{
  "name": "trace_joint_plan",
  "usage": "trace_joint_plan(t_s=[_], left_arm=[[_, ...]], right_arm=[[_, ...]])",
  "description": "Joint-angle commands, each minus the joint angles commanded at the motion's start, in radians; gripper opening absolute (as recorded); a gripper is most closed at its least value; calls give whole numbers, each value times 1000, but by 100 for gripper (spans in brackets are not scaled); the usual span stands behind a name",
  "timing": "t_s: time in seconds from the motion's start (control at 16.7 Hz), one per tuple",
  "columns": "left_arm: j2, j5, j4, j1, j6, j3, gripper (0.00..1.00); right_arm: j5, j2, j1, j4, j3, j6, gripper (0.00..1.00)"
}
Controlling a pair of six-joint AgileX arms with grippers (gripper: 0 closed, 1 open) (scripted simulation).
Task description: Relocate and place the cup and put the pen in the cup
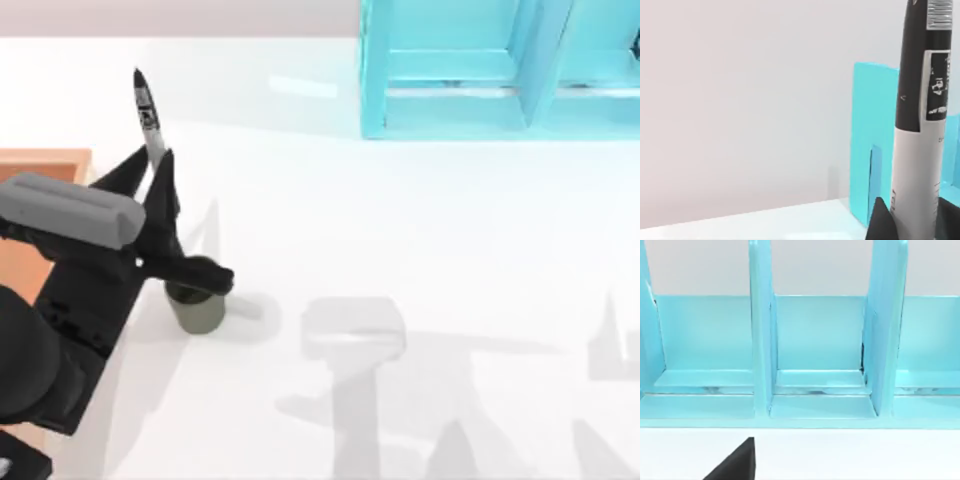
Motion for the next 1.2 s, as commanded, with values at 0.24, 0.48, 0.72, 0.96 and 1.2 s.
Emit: trace_joint_plan(t_s=[0.24, 0.48, 0.72, 0.96, 1.2], left_arm=[[0, 0, 0, 0, 0, 0, 23], [0, 0, 0, 0, 0, 0, 53], [0, 0, 0, 0, 0, 0, 83], [0, 0, 0, 0, 0, 0, 100], [0, 0, 0, 0, 0, 0, 100]], right_arm=[[0, 0, 0, 0, 0, 0, 100], [0, 0, 0, 0, 0, 0, 100], [0, 0, 0, 0, 0, 0, 100], [0, 0, 0, 0, 0, 0, 100], [0, 0, 0, 0, 0, 0, 100]])
